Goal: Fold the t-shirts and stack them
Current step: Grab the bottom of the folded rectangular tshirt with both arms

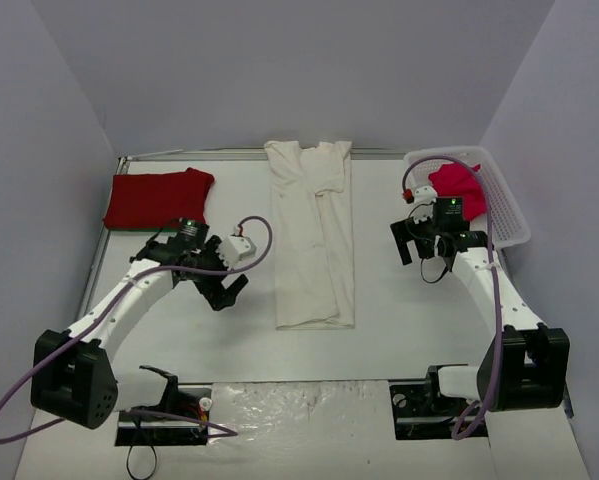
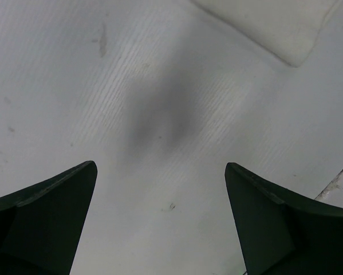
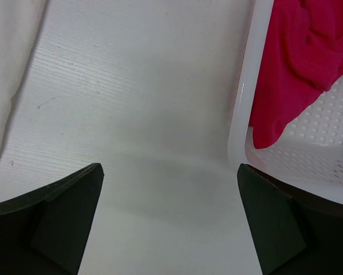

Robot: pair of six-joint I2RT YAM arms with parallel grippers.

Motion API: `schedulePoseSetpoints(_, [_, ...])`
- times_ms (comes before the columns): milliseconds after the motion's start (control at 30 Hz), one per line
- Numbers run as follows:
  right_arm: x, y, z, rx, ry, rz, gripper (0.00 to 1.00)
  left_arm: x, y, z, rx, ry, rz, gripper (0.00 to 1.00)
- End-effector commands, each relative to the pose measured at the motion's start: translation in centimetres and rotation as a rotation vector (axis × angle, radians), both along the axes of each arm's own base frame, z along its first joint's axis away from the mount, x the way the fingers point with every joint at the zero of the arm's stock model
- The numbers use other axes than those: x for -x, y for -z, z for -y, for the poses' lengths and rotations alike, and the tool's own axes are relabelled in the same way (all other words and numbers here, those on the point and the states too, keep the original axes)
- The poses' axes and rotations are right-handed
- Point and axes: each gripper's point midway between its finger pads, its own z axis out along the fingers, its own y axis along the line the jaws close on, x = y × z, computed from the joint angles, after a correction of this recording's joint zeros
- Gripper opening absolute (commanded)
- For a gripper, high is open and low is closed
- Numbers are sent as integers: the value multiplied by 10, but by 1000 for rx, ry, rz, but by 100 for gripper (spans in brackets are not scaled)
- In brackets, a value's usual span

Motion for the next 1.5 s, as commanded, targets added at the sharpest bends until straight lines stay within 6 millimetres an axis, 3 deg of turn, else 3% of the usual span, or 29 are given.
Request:
schedulePoseSetpoints(0, [1, 5, 10, 14, 34, -18, 100, -1, -9, 20, -109, 129, 102, 94])
schedulePoseSetpoints(133, [1, 6, 13, 8, 45, -20, 100, 7, -7, 53, -125, 252, 124, 94])
schedulePoseSetpoints(267, [1, 10, 18, 15, 58, -32, 100, 28, 2, 89, -187, 409, 201, 94])
schedulePoseSetpoints(433, [2, 12, 19, 15, 60, -38, 100, 43, 15, 112, -253, 522, 272, 94])
schedulePoseSetpoints(500, [2, 12, 28, 6, 87, -40, 100, 45, 13, 126, -220, 552, 308, 94])
schedulePoseSetpoints(900, [5, 21, 39, 4, 119, -71, 100, 43, 34, 148, -211, 597, 385, 94])
schedulePoseSetpoints(1233, [5, 26, 42, 14, 124, -86, 100, 50, 59, 145, -224, 616, 322, 94])
schedulePoseSetpoints(1433, [5, 27, 43, 17, 127, -88, 100, 50, 63, 148, -225, 611, 300, 100])
schedulePoseSetpoints(1467, [5, 27, 42, 18, 125, -88, 100, 51, 65, 148, -225, 614, 297, 93])
